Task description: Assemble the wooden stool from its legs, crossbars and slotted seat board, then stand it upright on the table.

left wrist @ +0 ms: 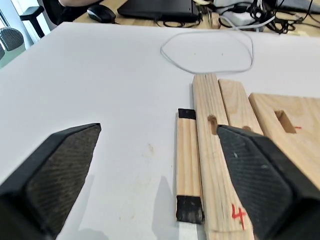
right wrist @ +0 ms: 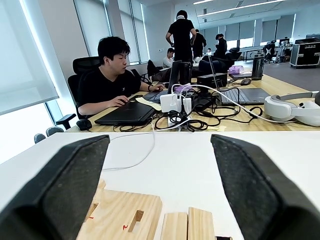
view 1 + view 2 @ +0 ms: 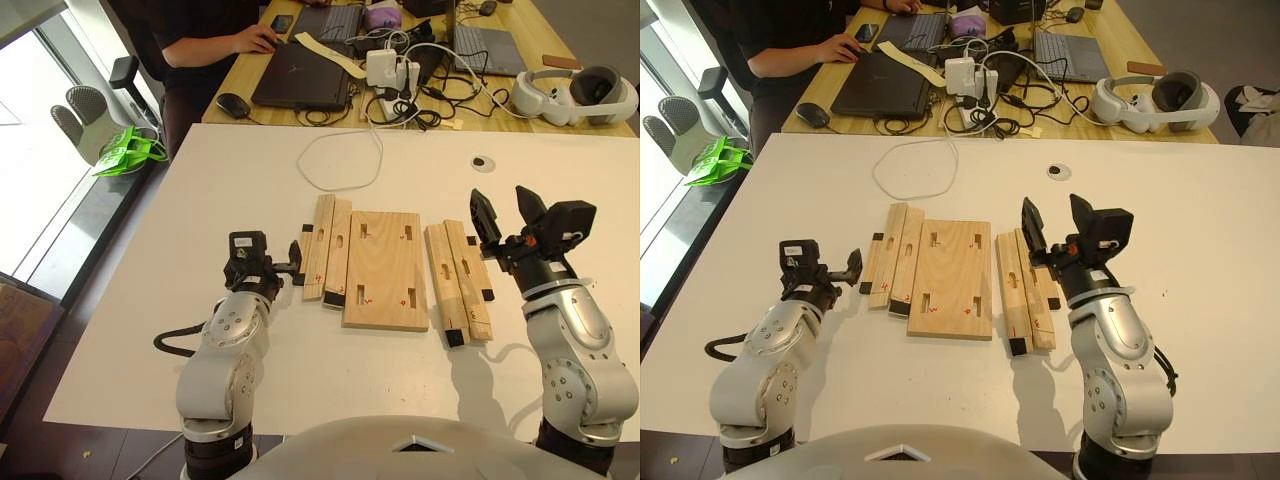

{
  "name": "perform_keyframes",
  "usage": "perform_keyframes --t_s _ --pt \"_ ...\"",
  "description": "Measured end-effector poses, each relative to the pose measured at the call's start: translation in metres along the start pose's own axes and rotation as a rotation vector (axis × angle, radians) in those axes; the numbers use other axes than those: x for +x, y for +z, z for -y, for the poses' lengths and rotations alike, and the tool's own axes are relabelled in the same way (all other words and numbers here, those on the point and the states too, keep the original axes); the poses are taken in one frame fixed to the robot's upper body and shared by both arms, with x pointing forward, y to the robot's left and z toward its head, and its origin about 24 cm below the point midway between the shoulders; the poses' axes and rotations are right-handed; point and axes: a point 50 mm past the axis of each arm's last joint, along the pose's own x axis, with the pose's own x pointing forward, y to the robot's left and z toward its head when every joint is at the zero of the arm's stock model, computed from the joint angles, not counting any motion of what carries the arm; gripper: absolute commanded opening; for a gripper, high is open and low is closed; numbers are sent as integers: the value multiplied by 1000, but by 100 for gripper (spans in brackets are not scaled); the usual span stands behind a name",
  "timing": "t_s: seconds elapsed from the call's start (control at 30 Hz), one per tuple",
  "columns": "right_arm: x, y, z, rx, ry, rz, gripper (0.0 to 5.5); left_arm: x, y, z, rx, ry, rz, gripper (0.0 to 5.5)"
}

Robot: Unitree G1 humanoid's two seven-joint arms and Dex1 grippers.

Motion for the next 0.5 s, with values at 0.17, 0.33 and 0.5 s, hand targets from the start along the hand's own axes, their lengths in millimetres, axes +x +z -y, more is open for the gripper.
perform_keyframes --t_s 0.17,0.33,0.5 --pt "-11 -8 0 12 -16 -28 376 0 -6 -1 34 -27 -67 429" --pt "-11 -10 -4 27 -23 1 376 6 -1 1 50 -49 -71 429" --pt "-9 -15 -11 33 -24 7 376 17 -7 -1 87 -59 -132 429"
